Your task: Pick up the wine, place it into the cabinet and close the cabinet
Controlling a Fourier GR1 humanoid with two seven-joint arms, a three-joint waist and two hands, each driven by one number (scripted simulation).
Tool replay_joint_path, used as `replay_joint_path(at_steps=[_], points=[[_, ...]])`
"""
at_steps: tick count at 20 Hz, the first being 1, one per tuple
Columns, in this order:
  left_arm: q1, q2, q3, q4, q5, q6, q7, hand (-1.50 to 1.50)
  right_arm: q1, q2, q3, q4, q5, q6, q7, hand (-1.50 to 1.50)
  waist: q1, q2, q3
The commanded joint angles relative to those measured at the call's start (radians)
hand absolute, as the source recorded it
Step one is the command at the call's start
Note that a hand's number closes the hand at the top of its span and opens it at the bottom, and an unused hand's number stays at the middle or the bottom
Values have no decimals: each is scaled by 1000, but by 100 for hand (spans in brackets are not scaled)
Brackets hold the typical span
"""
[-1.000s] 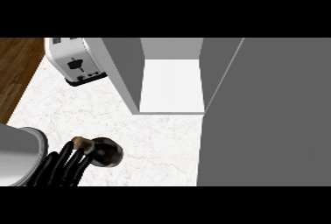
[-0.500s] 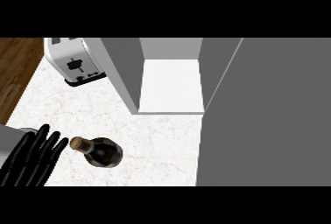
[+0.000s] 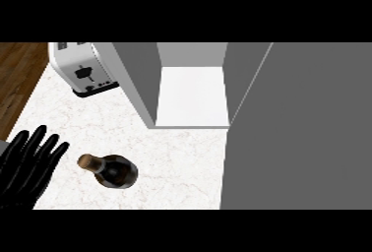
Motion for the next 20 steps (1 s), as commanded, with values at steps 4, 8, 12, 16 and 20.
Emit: replay_joint_path(at_steps=[4, 8, 12, 16, 20], points=[[39, 52, 125, 107, 167, -146, -34, -150, 16, -11, -35, -142, -68, 4, 81, -150, 4, 0, 0], [-7, -12, 37, 194, 30, -133, -75, -150, 22, -25, -59, -184, -114, 15, 123, -150, -5, 1, 1], [-31, 8, 81, 221, 59, -152, -68, -150, 26, 14, -1, -145, -44, 17, 76, -150, 1, 1, 1], [-46, -31, 126, 404, -41, -211, -271, -150, -120, -25, -71, -173, -109, -35, 242, -150, -1, 1, -1], [-71, -14, 140, 494, -79, -238, -323, -150, -69, -8, -80, -166, -97, -5, 174, -150, 0, 1, 1]])
